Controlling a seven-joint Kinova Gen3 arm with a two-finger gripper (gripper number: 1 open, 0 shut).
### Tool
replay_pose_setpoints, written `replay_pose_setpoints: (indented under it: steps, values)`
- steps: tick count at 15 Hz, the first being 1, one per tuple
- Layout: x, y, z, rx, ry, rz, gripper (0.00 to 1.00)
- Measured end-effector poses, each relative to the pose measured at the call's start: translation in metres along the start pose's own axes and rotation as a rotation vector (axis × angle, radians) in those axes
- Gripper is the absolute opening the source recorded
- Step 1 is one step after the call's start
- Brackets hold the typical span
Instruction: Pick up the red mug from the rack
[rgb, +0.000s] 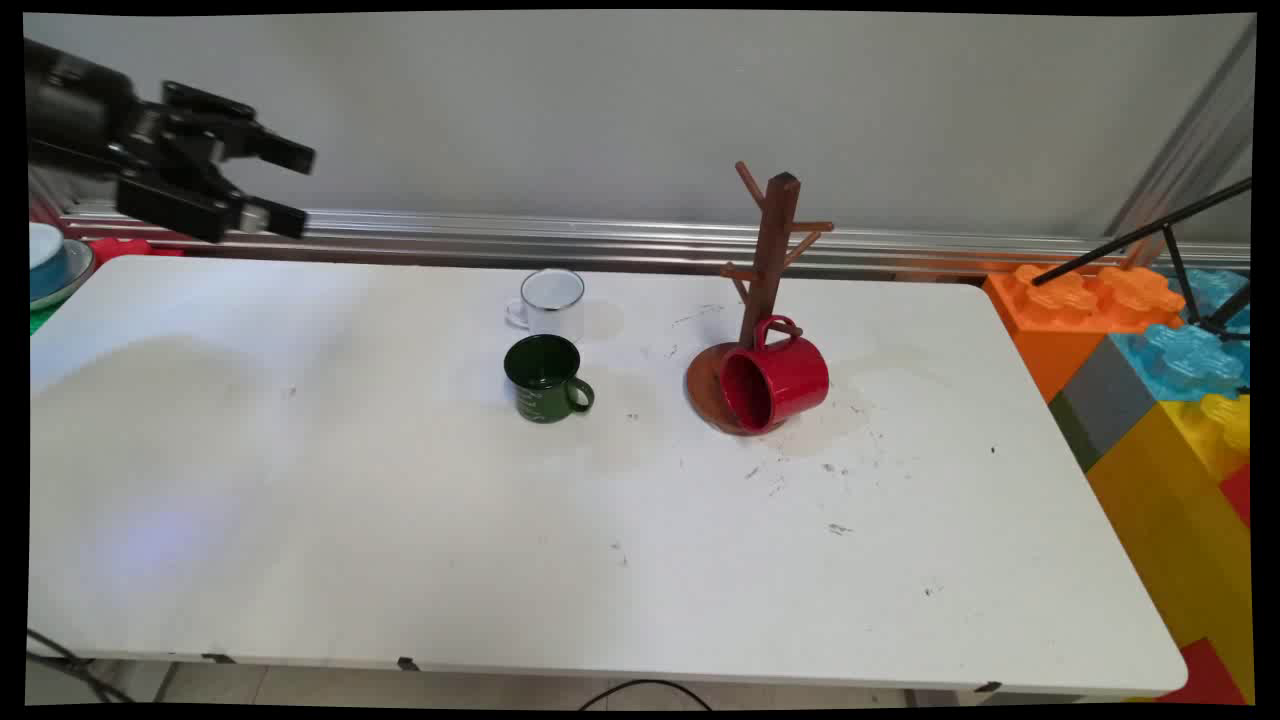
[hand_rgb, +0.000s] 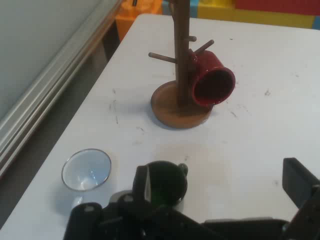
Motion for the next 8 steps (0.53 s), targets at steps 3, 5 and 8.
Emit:
replay_pose_setpoints:
  steps: [3, 5, 8]
  values:
    - [0.018, 0.023, 0.030, 0.014, -0.021, -0.021, 1.00]
    - [0.029, 0.037, 0.052, 0.015, -0.037, -0.017, 1.00]
    - [0.045, 0.054, 0.083, 0.019, -0.051, -0.016, 1.00]
